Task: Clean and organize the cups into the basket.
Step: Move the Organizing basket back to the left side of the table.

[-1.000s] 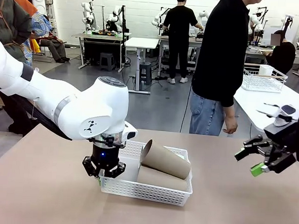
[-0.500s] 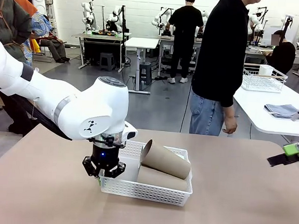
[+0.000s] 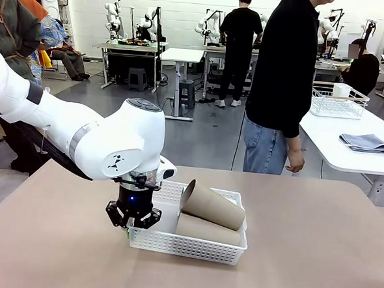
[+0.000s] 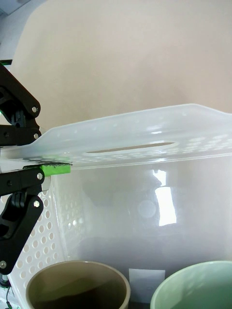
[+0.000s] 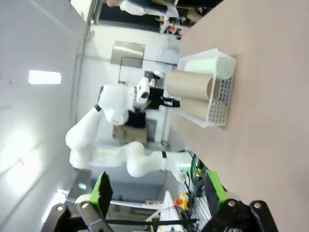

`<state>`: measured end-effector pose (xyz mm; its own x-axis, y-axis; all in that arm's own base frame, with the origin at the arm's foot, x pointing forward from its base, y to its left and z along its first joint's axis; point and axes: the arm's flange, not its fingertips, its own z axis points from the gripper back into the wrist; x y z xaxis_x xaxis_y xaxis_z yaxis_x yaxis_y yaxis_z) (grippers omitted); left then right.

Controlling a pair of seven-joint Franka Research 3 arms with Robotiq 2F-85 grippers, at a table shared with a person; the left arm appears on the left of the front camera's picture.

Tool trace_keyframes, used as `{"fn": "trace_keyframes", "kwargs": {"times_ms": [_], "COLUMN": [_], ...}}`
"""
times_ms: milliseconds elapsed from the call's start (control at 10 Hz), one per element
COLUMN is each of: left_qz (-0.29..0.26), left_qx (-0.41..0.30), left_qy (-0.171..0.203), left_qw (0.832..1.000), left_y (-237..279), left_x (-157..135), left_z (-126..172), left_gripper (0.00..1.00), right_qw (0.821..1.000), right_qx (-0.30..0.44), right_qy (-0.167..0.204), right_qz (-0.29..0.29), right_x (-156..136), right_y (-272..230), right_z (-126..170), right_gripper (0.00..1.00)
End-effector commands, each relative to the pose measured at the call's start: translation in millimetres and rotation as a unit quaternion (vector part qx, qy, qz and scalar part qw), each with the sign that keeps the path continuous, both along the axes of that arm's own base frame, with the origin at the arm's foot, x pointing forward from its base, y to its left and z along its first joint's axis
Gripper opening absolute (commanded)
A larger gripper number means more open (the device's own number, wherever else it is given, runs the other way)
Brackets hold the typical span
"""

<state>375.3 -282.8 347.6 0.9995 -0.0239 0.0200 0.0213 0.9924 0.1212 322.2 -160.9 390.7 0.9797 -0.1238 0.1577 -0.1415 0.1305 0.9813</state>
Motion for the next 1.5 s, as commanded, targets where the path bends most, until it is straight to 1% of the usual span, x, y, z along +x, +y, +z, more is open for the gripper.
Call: {"fn": "trace_keyframes", "kwargs": {"times_ms": [0,100,200,300,400,500,1000,1100,1200,1300,1400], "left_qz": [-0.005,-0.005,-0.005,-0.005,-0.005,-0.005,-0.005,0.000,-0.033,-0.051,-0.055], "left_qx": [0.001,0.001,0.001,0.001,0.001,0.001,0.001,0.000,-0.011,-0.012,0.006], "left_qy": [-0.003,-0.003,-0.003,-0.003,-0.003,-0.003,-0.003,0.000,0.008,0.005,-0.011], "left_qw": [1.000,1.000,1.000,1.000,1.000,1.000,1.000,1.000,0.999,0.999,0.998], "left_y": [0,0,0,0,0,0,0,0,36,69,99], "left_x": [-1,-1,-1,-1,-1,-1,-1,0,8,10,7], "left_z": [1,1,1,1,1,1,1,0,-8,-8,-4], "left_gripper": [0.00,0.00,0.00,0.00,0.00,0.00,0.00,0.06,0.06,0.06,0.06], "right_qw": [0.997,0.995,0.992,0.990,0.991,0.994,0.994,0.994,0.994,0.994,0.994], "right_qx": [0.055,0.060,0.065,0.075,0.083,0.048,0.048,0.048,0.048,0.048,0.048], "right_qy": [0.016,0.030,0.031,0.024,0.002,0.025,0.025,0.025,0.025,0.025,0.025], "right_qz": [-0.053,-0.080,-0.107,-0.119,-0.108,-0.099,-0.099,-0.099,-0.099,-0.099,-0.099], "right_x": [-18,-30,-41,-47,-40,-47,-47,-47,-47,-47,-47], "right_y": [-24,-39,-50,-56,-55,-59,-59,-59,-59,-59,-59], "right_z": [-11,-16,-18,-20,-22,-24,-24,-24,-24,-24,-24], "right_gripper": [1.00,1.00,1.00,1.00,1.00,1.00,1.00,1.00,1.00,1.00,1.00]}}
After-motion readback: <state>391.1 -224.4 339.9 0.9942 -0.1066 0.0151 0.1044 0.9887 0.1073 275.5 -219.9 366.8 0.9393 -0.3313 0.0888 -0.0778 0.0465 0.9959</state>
